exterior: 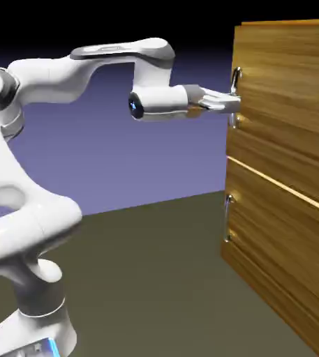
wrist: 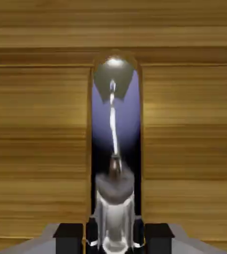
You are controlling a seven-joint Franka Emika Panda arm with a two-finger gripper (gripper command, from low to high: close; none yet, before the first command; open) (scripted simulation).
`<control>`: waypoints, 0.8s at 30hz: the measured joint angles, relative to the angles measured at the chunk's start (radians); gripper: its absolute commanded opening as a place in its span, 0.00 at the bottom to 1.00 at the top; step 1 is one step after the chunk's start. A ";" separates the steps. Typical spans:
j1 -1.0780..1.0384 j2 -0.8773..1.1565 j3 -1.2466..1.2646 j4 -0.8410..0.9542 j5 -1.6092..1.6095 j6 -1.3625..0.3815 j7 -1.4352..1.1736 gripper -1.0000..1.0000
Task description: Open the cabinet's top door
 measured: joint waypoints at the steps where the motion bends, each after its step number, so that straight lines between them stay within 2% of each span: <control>1: 0.036 -0.004 -0.031 -0.029 -0.019 -0.019 0.005 0.00; 13: 0.423 -0.157 -0.454 -0.384 -0.375 -0.300 0.129 0.00; 24: 0.539 -0.337 -0.853 -0.581 -0.802 -0.620 0.243 0.00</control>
